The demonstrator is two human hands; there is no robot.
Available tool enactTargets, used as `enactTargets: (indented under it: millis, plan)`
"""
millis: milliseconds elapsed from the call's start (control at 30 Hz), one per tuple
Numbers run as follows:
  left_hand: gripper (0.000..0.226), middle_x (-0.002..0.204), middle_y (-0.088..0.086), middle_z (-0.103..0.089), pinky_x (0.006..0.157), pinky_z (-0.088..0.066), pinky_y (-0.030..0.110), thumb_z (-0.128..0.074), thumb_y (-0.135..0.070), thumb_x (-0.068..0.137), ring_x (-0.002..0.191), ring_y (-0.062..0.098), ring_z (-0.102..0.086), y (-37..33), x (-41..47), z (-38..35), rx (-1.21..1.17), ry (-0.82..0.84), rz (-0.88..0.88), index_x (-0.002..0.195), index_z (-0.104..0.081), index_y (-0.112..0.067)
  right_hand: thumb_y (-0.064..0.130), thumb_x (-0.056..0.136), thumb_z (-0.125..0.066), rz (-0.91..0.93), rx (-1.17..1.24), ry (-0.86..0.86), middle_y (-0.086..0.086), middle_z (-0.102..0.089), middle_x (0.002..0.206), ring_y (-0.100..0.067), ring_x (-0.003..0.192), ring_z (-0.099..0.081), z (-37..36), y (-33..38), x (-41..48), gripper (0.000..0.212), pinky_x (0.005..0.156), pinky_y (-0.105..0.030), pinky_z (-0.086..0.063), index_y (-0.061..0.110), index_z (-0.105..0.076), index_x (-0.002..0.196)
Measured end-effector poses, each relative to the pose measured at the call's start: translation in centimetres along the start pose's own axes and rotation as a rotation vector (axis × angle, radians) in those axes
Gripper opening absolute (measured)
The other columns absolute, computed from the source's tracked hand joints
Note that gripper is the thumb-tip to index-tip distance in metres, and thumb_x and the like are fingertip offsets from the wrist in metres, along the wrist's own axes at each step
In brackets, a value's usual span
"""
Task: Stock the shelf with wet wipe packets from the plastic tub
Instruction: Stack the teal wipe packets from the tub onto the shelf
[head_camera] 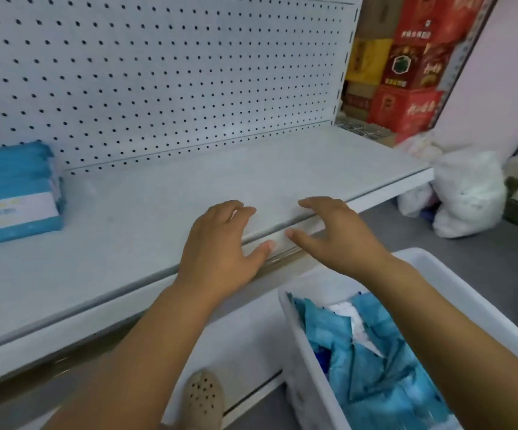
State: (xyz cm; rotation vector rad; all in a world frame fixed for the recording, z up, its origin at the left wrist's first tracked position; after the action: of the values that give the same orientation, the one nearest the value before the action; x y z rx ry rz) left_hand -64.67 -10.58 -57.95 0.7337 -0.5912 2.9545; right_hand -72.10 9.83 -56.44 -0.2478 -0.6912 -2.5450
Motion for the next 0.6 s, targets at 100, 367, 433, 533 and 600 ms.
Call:
enactTargets:
  millis: [100,367,433,533,600]
  plan:
    - [0.053,0.135,-0.003,-0.057,0.103,-0.038,0.035,-0.067,-0.051,0.088,0.122,0.019,-0.051,-3.1,-0.5,-2.8,-0.064,-0.006,-0.049,0.131,-0.061,-0.02,0.055,0.088,-0.066,-0.087,-0.022,-0.015,0.006,-0.055,0.141,-0.012,0.133,-0.044,0.5,-3.7,-3.0,0.063,0.103,-0.023,-0.037,0.025,-0.051,0.142]
    - [0.051,0.139,-0.004,-0.053,0.109,-0.042,0.04,-0.065,-0.046,0.093,0.129,0.016,-0.045,-5.9,-4.5,-10.0,-0.177,0.213,-0.18,0.135,-0.057,-0.019,0.056,0.088,-0.065,-0.249,-0.071,0.055,0.005,-0.053,0.145,-0.014,0.136,-0.043,1.0,-11.1,-9.4,0.064,0.109,-0.029,-0.037,0.025,-0.051,0.142]
    - [0.055,0.146,-0.005,-0.049,0.113,-0.034,0.039,-0.063,-0.049,0.094,0.134,0.016,-0.042,-5.3,-5.2,-11.3,-0.14,0.329,-0.148,0.141,-0.054,-0.021,0.051,0.089,-0.068,-0.274,-0.04,0.138,0.004,-0.052,0.146,-0.015,0.135,-0.045,-0.4,-12.1,-10.4,0.062,0.11,-0.03,-0.036,0.025,-0.051,0.142]
    - [0.065,0.157,-0.004,-0.039,0.116,-0.028,0.039,-0.06,-0.053,0.094,0.143,0.018,-0.034,-3.8,-6.3,-12.6,-0.101,0.452,-0.042,0.149,-0.044,-0.022,0.044,0.088,-0.072,-0.303,0.023,0.307,0.004,-0.053,0.146,-0.015,0.133,-0.048,-3.5,-13.2,-11.1,0.06,0.104,-0.024,-0.035,0.025,-0.052,0.141]
    - [0.072,0.161,0.0,-0.033,0.121,-0.026,0.042,-0.06,-0.055,0.093,0.147,0.02,-0.03,-2.9,-6.9,-13.2,-0.113,0.505,0.032,0.153,-0.038,-0.021,0.043,0.087,-0.075,-0.323,0.092,0.416,0.003,-0.056,0.143,-0.014,0.13,-0.051,-5.8,-13.8,-10.9,0.061,0.099,-0.021,-0.038,0.024,-0.053,0.14]
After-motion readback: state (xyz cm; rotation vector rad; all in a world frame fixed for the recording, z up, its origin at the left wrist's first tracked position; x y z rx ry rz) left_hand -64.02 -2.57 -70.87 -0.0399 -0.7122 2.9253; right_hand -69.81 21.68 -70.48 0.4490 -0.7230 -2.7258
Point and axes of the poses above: each hand's wrist, its own x-axis towards the middle knuckle, its own z-axis out of the back of the hand, y = z × x, the point moved 1 cm from there along x, towards the middle knuckle
